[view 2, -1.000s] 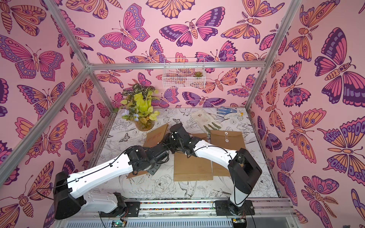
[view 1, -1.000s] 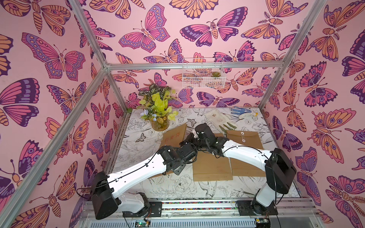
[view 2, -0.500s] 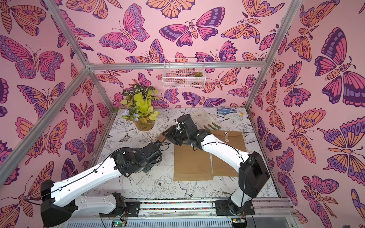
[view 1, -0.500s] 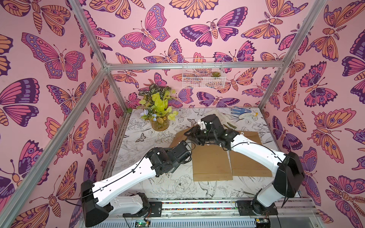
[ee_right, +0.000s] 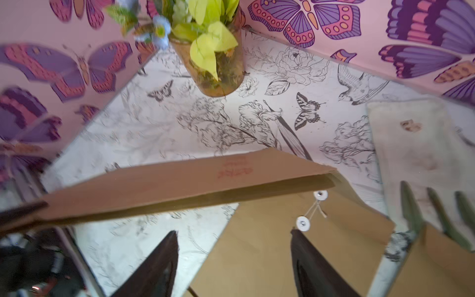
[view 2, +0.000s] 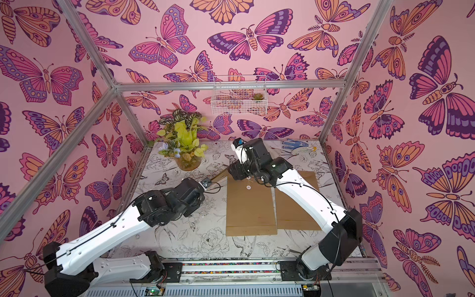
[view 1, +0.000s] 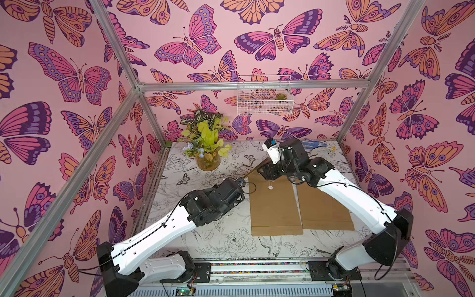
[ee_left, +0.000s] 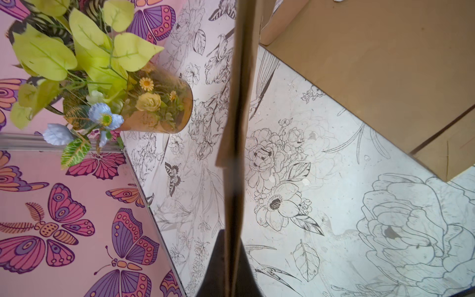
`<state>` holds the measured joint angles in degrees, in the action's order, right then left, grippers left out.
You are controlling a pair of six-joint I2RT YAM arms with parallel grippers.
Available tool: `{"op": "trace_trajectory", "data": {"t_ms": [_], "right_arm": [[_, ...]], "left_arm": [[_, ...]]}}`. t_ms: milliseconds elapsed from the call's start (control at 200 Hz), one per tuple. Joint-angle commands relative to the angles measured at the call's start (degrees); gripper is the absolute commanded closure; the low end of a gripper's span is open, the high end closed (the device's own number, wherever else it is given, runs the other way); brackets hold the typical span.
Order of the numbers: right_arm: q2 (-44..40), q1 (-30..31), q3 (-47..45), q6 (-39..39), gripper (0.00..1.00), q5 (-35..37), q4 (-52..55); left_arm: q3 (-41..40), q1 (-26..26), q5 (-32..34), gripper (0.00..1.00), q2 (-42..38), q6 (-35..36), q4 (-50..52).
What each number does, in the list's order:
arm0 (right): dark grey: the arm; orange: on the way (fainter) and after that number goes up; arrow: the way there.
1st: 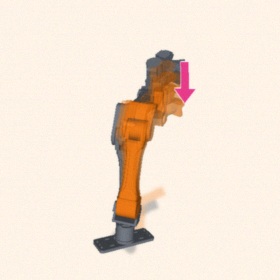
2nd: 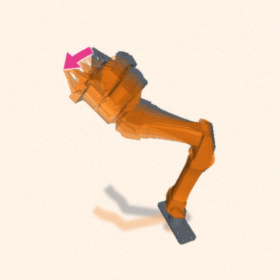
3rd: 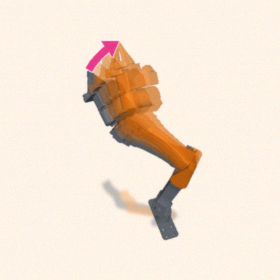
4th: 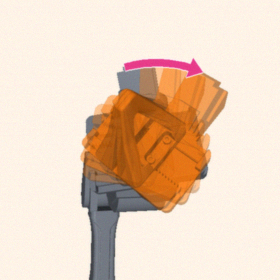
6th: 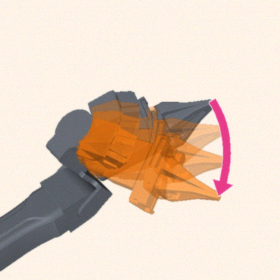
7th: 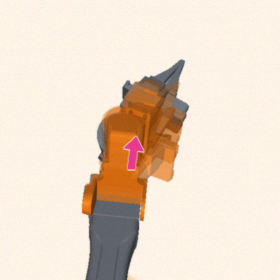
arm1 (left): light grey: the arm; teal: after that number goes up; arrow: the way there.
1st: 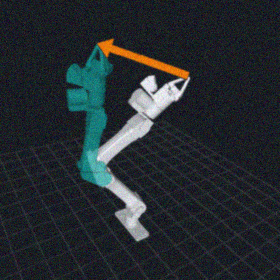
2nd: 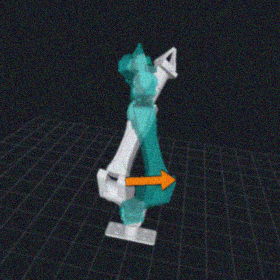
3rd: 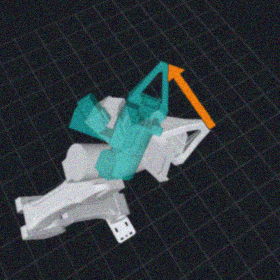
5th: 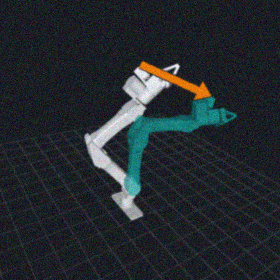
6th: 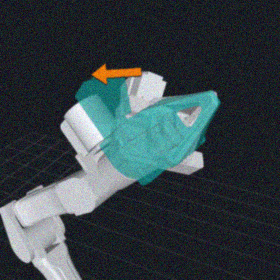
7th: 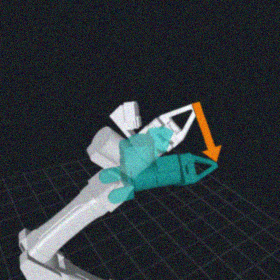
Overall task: Close the mouth of the file bag
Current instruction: Pick up the file bag from the center of the board.
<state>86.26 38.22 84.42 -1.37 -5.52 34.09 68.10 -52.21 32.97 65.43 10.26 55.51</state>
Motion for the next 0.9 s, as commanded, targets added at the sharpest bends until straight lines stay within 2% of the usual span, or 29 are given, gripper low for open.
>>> {"op": "trace_trajectory", "data": {"t_ms": [0, 145, 220, 361, 546, 896], "right_arm": [[-1.5, 1.4, 0.3, 25.4, 0.29, 4.8, 4.7], [-0.9, 2.3, 2.7, 35.8, 0.28, 5.8, 7.2], [0.0, 3.8, 4.3, 40.4, 0.27, 8.9, 9.4], [0.0, 5.2, 5.5, 43.2, 0.29, 14.2, 11.3], [-2.9, 5.2, 6.0, 44.2, 0.29, 12.4, 12.1], [2.2, 4.7, 12.7, 49.4, 0.29, 14.3, 15.7]], "left_arm": [[0.5, 1.3, -0.9, 1.00, -2.3, 8.4, -4.9], [-2.9, 1.5, -5.1, 1.00, -5.8, 15.7, -9.6], [-4.3, 1.9, -6.1, 1.00, -6.9, 18.8, -11.1], [-4.4, 3.0, -6.8, 1.00, -6.7, 20.9, -11.1], [-4.9, 4.7, -8.8, 1.00, -7.6, 21.3, -11.5], [-6.0, 5.0, -11.2, 1.00, -9.2, 22.7, -11.6]]}}
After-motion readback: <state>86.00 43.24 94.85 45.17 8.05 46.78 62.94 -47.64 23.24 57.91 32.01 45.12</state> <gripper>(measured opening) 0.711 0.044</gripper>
